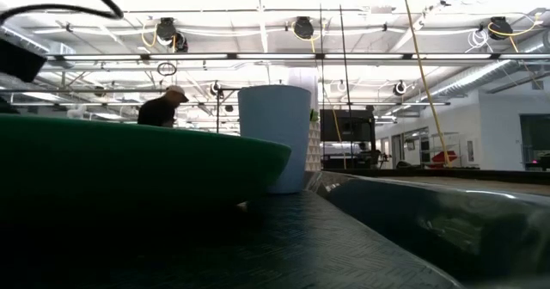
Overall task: Pick and place plate/cup/fork/spoon on tray
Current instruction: Put the red fork on the black tray to the left of the green plate
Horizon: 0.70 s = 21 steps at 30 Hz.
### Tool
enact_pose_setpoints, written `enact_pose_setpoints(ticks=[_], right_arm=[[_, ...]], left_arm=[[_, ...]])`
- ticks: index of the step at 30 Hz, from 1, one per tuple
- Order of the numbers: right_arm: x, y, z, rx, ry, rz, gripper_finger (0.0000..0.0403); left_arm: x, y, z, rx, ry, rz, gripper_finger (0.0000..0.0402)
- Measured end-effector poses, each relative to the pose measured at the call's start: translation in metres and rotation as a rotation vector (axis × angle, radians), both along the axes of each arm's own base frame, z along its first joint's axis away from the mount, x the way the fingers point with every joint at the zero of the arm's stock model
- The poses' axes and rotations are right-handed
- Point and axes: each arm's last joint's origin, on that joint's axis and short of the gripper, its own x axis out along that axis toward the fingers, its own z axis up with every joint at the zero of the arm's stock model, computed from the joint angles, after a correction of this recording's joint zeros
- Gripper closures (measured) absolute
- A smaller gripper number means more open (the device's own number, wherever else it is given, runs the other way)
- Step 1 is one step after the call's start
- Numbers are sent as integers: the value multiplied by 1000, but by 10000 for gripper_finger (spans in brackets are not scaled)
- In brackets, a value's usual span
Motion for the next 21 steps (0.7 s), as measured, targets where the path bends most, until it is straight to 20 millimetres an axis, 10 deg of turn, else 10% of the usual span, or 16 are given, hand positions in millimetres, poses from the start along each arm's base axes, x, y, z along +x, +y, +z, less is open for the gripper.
enact_pose_setpoints(ticks=[21], right_arm=[[8, -9, 0, 21, -14, -43, 156]], left_arm=[[-21, 22, -12, -123, -209, -6, 388]])
